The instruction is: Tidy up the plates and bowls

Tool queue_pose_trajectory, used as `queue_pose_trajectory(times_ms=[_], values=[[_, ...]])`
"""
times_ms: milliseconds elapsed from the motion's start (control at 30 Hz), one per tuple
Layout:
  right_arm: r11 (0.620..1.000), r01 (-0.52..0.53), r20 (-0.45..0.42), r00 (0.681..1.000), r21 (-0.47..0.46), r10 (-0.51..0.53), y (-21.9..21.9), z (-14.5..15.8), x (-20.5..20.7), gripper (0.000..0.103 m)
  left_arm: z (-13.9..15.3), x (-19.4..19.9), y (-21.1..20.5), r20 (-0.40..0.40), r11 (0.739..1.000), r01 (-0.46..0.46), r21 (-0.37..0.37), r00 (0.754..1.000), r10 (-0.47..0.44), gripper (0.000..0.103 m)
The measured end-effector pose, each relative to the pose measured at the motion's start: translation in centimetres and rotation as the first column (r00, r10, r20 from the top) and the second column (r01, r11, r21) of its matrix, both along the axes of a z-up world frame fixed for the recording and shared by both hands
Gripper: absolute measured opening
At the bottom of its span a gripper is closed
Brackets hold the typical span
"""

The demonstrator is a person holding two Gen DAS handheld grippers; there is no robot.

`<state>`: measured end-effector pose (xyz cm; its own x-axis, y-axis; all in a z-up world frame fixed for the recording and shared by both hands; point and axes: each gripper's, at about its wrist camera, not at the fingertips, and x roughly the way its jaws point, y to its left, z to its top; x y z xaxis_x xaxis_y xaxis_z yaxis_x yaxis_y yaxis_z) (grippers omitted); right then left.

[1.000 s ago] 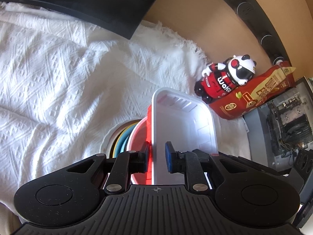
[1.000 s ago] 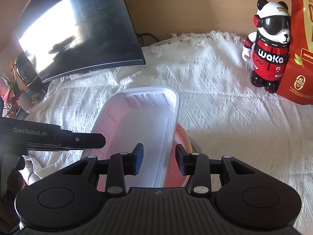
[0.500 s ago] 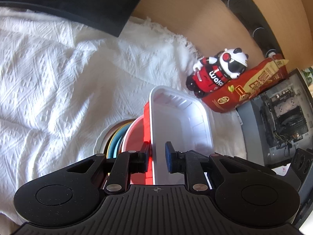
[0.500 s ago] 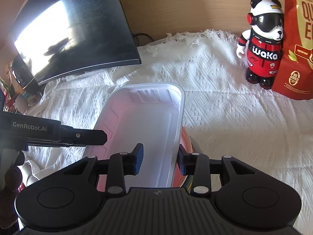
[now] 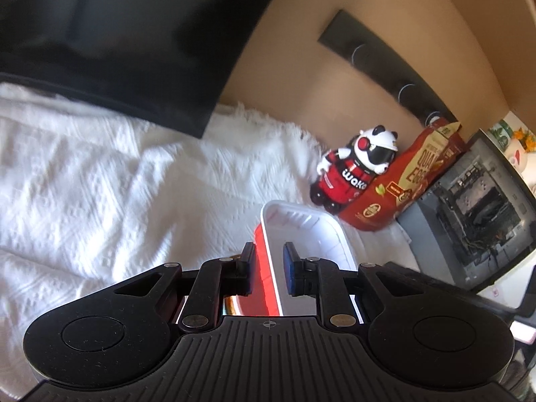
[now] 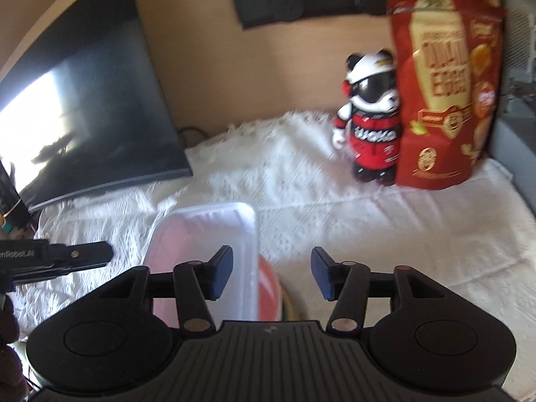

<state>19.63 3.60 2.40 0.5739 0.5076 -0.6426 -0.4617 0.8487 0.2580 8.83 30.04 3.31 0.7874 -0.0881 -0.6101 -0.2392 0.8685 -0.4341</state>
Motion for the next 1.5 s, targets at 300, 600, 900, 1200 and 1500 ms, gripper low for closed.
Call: queue_pose_trajectory(times_ms=[300,600,900,1200,1500], values=[[1.0,-0.01,0.095,0.995,0.026,0.007,-5.3,-0.9,-5.9,0.071,-2.5,-6.9,-7.1,-0.033,0.993,-0.067,0.1,0.997,0.071,0.019],[0.996,-0.087,0.113,0.99,-0.001,0.086,-10.7,-3.8,-14.8,0.091,-4.3,-14.0,-16.9,-0.005,0.963,-0.079,0.258,0.996,0.083,0.015],[0.994,-0.085,0.092,0.992,-0.067,0.09,-12.3,-4.3,-18.6,0.091,-4.2,-17.2,-21.4,-0.002,0.925,-0.135,0.356,0.989,0.146,0.015],[0.992,-0.097,0.102,0.989,-0.075,0.105,-12.8,-3.7,-19.7,0.091,-4.3,-17.8,-21.9,-0.04,0.927,-0.121,0.356,0.989,0.144,0.016],[0.992,-0.101,0.089,0.99,-0.082,0.108,-13.1,-3.8,-20.0,0.091,-4.4,-18.0,-22.4,-0.044,0.923,-0.12,0.365,0.988,0.146,0.015]])
